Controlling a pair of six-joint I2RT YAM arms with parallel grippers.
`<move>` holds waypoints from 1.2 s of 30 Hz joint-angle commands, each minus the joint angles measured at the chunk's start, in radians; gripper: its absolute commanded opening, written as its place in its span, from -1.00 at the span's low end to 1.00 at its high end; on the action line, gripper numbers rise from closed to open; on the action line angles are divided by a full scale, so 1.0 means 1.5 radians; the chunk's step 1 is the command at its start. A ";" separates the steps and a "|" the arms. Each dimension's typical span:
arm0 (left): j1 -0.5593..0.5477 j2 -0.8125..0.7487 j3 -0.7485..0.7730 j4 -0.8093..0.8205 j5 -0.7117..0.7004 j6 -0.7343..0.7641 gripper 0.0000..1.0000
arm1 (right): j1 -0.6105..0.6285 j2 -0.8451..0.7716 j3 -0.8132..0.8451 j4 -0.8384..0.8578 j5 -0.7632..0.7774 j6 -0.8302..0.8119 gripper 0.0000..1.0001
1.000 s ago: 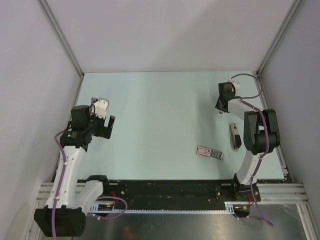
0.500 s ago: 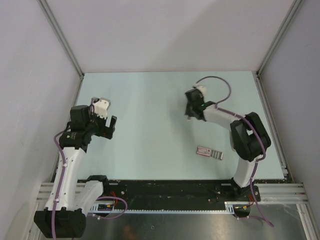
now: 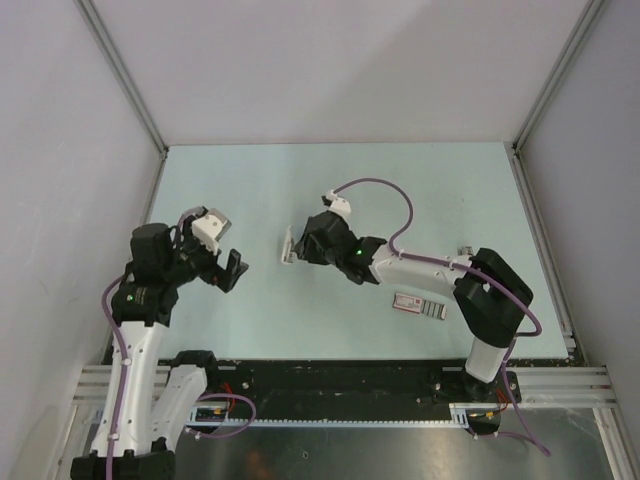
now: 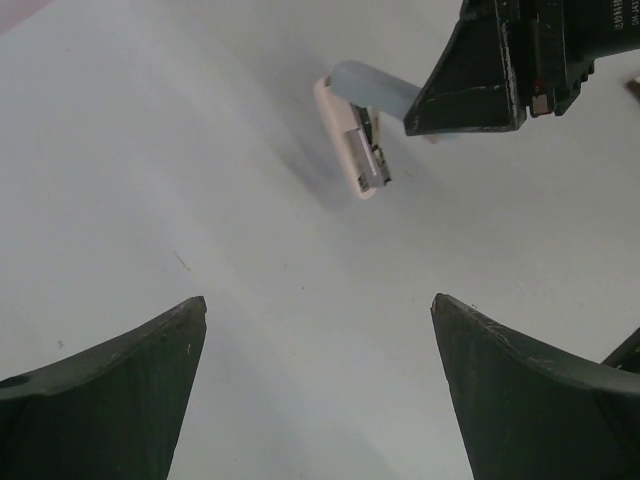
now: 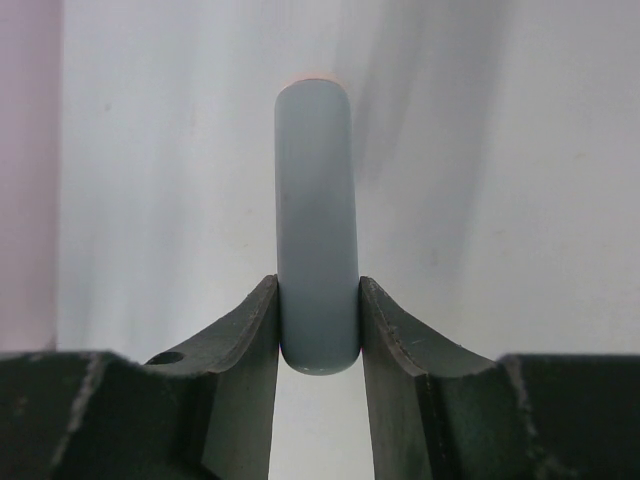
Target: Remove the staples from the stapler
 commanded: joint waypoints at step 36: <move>0.042 0.167 -0.159 0.091 0.146 0.302 0.97 | 0.123 -0.074 -0.035 0.140 -0.090 0.120 -1.00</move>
